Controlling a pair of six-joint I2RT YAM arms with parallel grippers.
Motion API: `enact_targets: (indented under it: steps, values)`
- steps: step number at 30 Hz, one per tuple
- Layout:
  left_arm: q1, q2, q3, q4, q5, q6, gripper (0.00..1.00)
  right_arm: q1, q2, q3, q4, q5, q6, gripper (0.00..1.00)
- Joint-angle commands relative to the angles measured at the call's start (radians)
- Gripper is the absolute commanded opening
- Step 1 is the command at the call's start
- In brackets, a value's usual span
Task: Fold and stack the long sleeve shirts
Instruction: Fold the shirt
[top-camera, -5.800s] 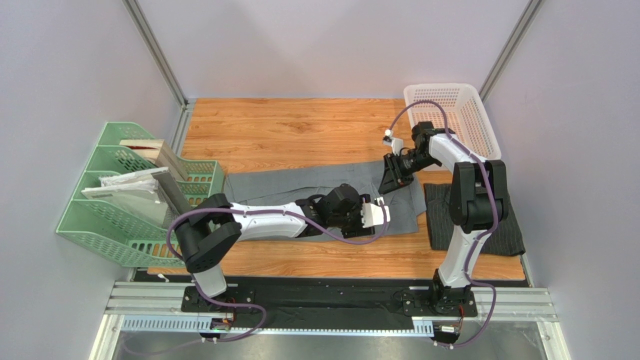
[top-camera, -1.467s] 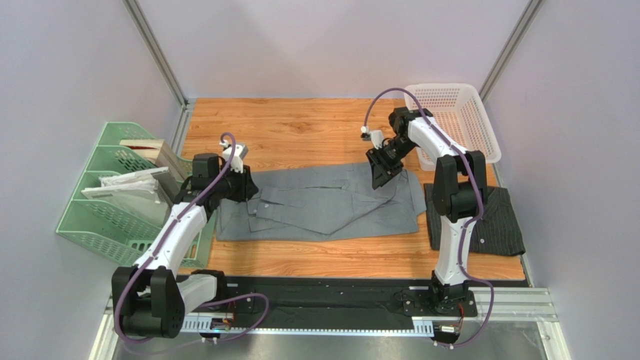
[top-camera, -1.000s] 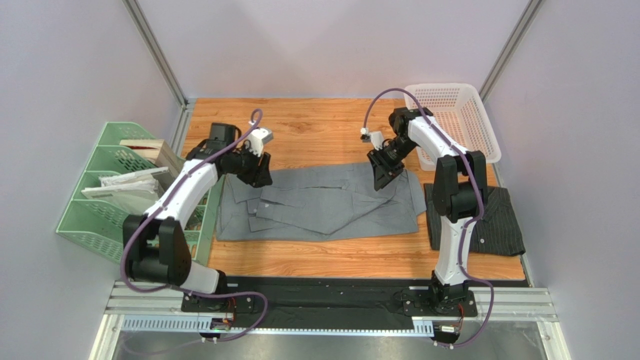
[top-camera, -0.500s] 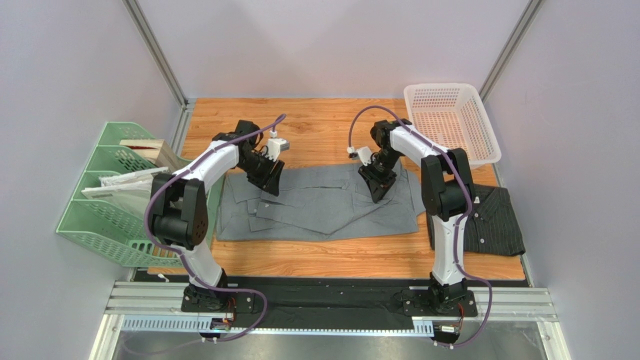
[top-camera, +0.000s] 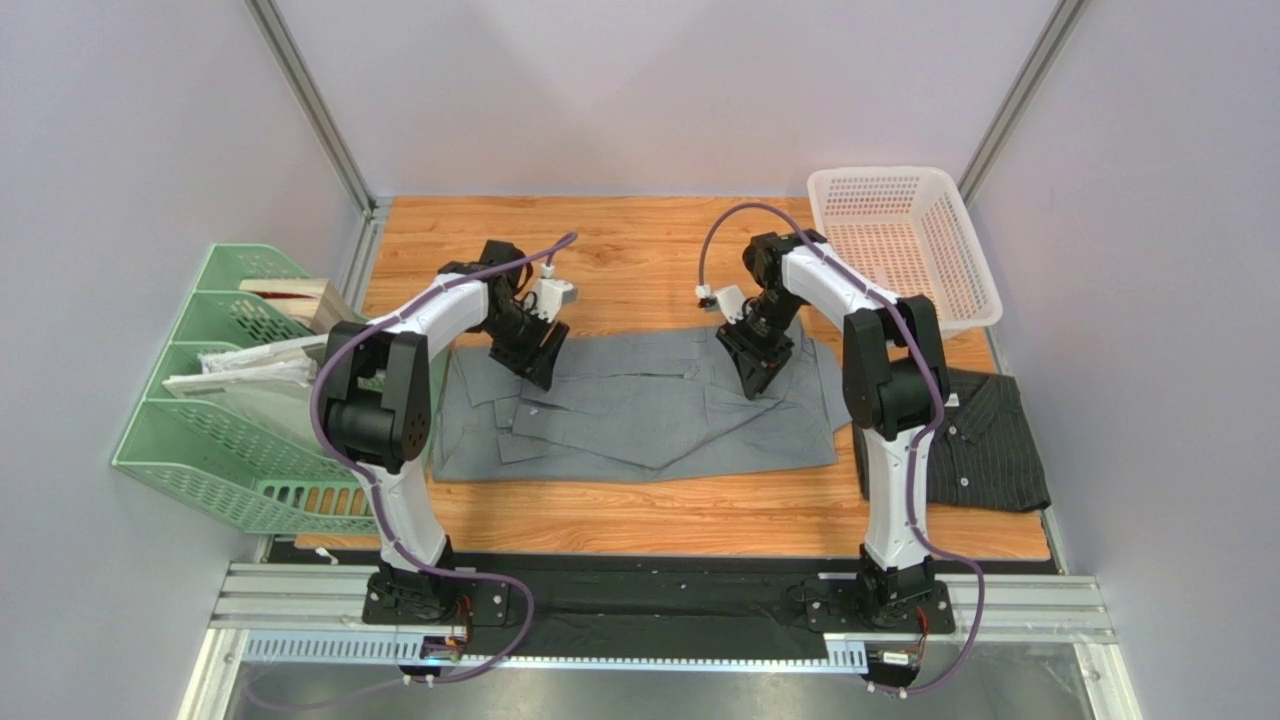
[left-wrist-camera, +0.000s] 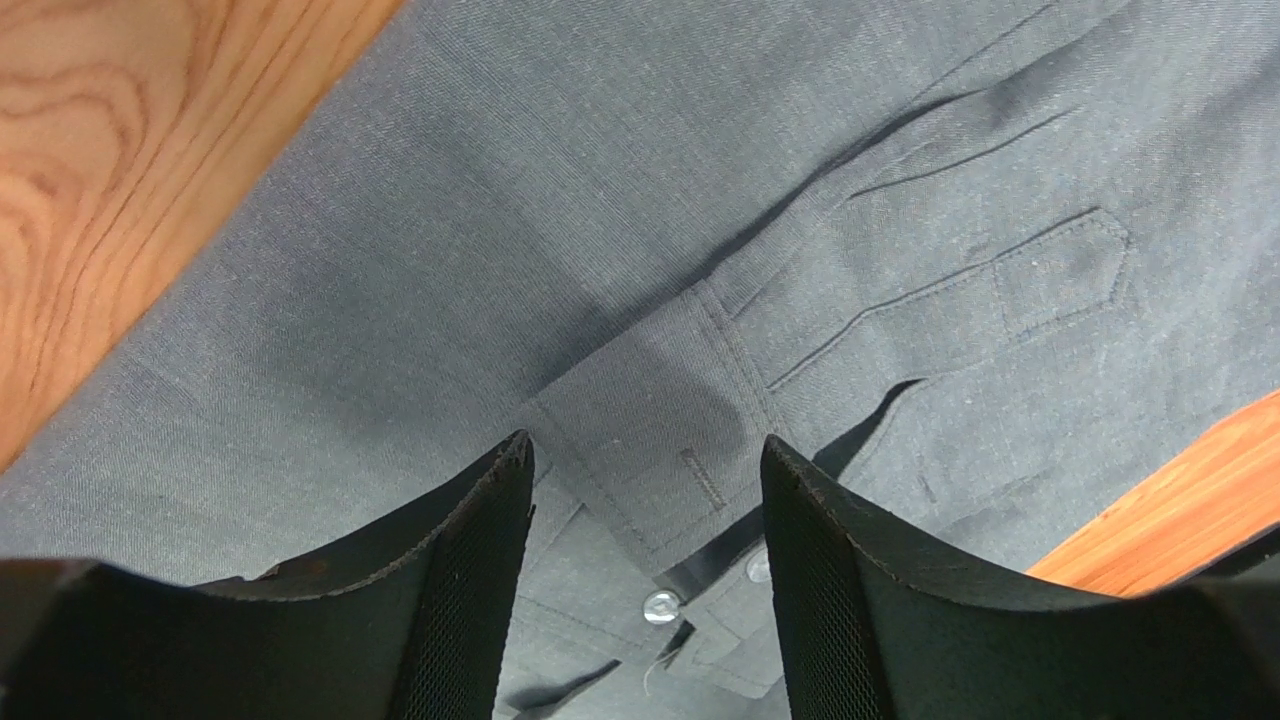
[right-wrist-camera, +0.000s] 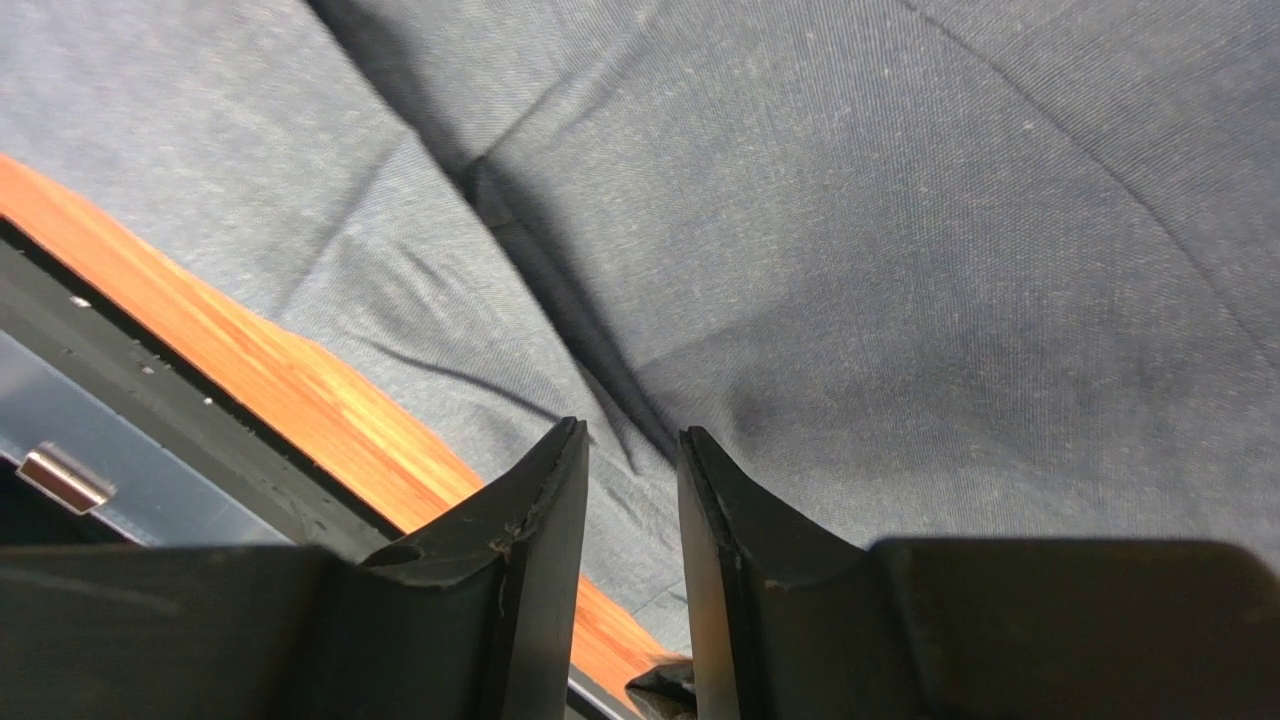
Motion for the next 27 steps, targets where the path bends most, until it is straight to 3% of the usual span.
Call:
enact_targets:
  steps: [1,4,7,10,11,13,14,15,27]
  values:
    - [0.006,0.018,0.028,0.011,0.013,0.023,0.64,-0.01,-0.049,0.095,-0.033,-0.071,0.0,0.34]
    - [0.008,0.032,0.036,0.011,0.028,0.023,0.63,-0.027,-0.02,0.165,-0.033,-0.093,0.029,0.34]
    - [0.014,0.021,0.033,0.009,0.08,0.026,0.53,-0.042,0.021,0.219,-0.044,-0.094,0.041,0.34]
    - [0.018,-0.012,0.018,0.02,0.102,0.026,0.36,-0.059,0.049,0.243,-0.049,-0.088,0.051,0.33]
    - [0.018,-0.029,0.015,0.02,0.108,0.026,0.25,-0.061,0.055,0.247,-0.052,-0.088,0.052,0.33]
    - [0.029,-0.052,0.008,0.019,0.108,0.018,0.14,-0.068,0.057,0.247,-0.052,-0.085,0.052,0.33]
    - [0.035,-0.063,0.008,0.011,0.106,0.017,0.03,-0.07,0.057,0.245,-0.052,-0.085,0.052,0.33]
    - [0.047,-0.072,0.007,0.008,0.109,0.012,0.0,-0.071,0.054,0.244,-0.052,-0.086,0.052,0.33]
    - [0.081,-0.279,-0.021,-0.055,0.218,0.073,0.0,-0.073,0.068,0.25,-0.049,-0.09,0.058,0.33]
